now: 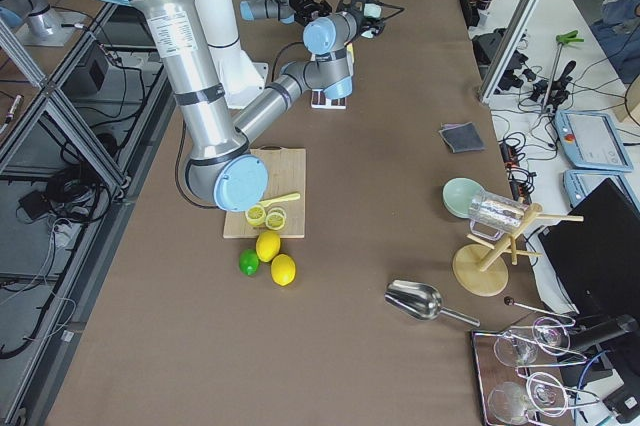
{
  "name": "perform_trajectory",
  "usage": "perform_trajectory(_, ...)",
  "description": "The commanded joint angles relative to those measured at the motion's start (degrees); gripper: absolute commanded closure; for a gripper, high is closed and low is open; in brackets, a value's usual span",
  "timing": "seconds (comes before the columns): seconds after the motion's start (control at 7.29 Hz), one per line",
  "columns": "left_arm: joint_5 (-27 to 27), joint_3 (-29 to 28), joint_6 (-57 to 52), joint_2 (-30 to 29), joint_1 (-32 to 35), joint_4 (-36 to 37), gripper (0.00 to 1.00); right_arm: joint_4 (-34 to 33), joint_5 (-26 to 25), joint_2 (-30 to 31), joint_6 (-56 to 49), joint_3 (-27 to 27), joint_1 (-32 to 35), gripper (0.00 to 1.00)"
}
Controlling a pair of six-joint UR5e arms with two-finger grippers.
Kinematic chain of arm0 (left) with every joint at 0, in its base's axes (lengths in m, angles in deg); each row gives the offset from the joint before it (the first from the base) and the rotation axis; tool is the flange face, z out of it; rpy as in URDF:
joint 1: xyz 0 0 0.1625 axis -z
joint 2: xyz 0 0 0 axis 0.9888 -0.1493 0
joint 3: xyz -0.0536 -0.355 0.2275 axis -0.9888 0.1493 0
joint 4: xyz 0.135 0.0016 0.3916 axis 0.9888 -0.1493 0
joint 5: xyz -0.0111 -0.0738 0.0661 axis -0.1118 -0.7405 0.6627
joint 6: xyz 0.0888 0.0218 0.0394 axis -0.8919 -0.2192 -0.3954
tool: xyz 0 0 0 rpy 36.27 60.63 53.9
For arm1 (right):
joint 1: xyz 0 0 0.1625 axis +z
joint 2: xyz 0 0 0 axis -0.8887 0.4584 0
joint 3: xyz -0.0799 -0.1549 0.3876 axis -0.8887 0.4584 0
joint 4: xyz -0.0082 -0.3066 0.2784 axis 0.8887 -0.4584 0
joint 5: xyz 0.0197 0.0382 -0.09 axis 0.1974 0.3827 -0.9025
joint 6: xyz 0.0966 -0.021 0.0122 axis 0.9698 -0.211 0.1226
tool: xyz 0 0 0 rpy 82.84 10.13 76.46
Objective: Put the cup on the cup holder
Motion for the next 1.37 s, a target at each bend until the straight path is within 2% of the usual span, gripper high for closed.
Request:
perform_trajectory(0.0,0.07,-0.65,0.03,-0.07,-0.45,0.00,1.00,3.30,-10.97,0.04,-5.31,2.52,-8.60,1.00)
perform_trajectory(0.14,0.07,-0.83,0.12,0.02,-0.80,-0.09,1.00,3.91,-13.89,-0.75,-5.86,5.24,-10.81,1.00)
perform_trajectory(0.27,-0.02,-0.83,0.12,0.02,-0.89,-0.09,1.00,3.66,-13.31,-1.45,-9.25,6.92,-11.01,1.00)
perform_trajectory(0.41,0.07,-0.92,0.12,-0.07,-0.89,-0.09,1.00,3.31,-8.87,-2.50,-14.86,7.46,-10.66,1.00)
perform_trajectory(0.69,0.07,-1.18,0.12,0.02,-0.80,-0.09,1.00,3.30,6.66,-2.34,-15.53,9.83,-4.53,1.00)
perform_trajectory(0.82,0.07,-1.27,0.12,0.02,-0.80,-0.09,1.00,3.65,8.21,-1.99,-15.27,10.88,-4.68,1.00)
perform_trajectory(1.24,0.07,-1.27,0.12,0.45,-0.63,-0.88,1.00,3.74,7.97,-2.43,-15.97,10.89,-4.94,1.00)
